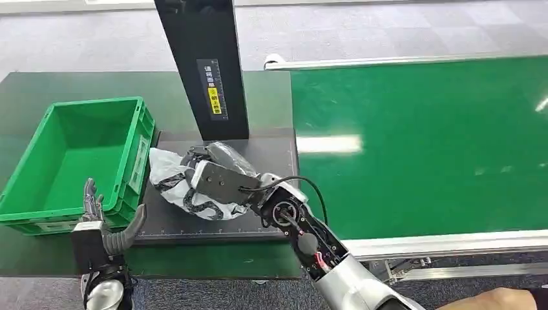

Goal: Moved the parcel from conveyor to table for the left to box.

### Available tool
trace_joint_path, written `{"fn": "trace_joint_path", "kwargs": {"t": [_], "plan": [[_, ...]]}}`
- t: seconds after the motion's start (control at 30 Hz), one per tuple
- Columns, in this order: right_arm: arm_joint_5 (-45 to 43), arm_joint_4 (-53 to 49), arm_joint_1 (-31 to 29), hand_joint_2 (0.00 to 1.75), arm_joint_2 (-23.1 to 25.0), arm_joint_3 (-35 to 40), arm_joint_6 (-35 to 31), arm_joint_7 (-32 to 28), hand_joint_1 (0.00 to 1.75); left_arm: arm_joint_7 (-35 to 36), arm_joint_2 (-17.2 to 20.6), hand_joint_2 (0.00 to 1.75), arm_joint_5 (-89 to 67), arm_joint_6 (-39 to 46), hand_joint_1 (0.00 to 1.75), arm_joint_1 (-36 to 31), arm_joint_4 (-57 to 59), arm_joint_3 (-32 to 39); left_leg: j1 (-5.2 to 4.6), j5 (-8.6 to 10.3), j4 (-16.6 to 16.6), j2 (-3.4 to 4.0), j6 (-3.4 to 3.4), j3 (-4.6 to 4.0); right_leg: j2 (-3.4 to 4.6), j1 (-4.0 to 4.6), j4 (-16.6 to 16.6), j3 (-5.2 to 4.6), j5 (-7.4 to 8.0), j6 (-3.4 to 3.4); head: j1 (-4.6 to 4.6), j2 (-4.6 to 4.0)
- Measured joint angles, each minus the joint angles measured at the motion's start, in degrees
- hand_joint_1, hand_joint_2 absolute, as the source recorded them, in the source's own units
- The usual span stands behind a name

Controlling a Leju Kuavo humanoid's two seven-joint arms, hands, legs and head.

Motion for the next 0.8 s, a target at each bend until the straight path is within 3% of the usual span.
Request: {"fn": "trace_joint_path", "kwargs": {"t": [0.03,0.27,0.37,0.57,0.8], "plan": [[-0.53,0.7,-0.3,1.75,0.37,0.42,0.06,0.07,0.0,0.09,-0.02,1.75,-0.04,0.0,0.0,0.01,0.0,0.15,0.0,0.0,0.0,0.01,0.0,0.0,0.0,0.0,0.0,-0.01,0.0,0.0,-0.02,-0.02],[-10.09,7.27,-2.75,1.75,1.68,6.03,-2.93,2.12,0.0,0.96,-0.5,1.75,-1.25,-0.31,0.0,0.34,0.0,1.38,0.0,0.0,0.0,-0.01,0.0,0.0,0.0,0.0,0.0,0.01,0.0,0.0,0.0,0.0],[-15.02,9.38,-2.94,1.75,1.59,6.2,-2.1,-0.36,0.0,1.11,-0.61,1.75,-1.86,-0.55,0.0,0.43,0.02,1.95,-0.01,0.0,0.01,0.0,0.0,0.01,-0.01,-0.01,-0.01,0.0,0.0,0.0,0.0,-0.02],[-18.86,8.78,-1.48,1.75,-0.4,-0.47,2.93,-5.34,0.0,0.83,-0.72,1.75,-3.43,-0.83,0.0,1.43,-0.4,3.8,-0.01,0.0,0.02,0.0,0.0,0.02,0.0,-0.01,-0.01,-0.02,0.0,0.0,0.02,-0.02],[-21.85,-2.11,5.4,1.75,-4.0,-10.16,6.56,-6.73,0.0,0.98,-0.81,1.75,-6.82,-2.27,0.0,4.2,-5.09,7.56,0.0,-0.02,0.01,-0.01,0.0,0.01,0.0,-0.01,-0.03,-0.04,-0.01,0.0,-0.02,-0.02]]}}
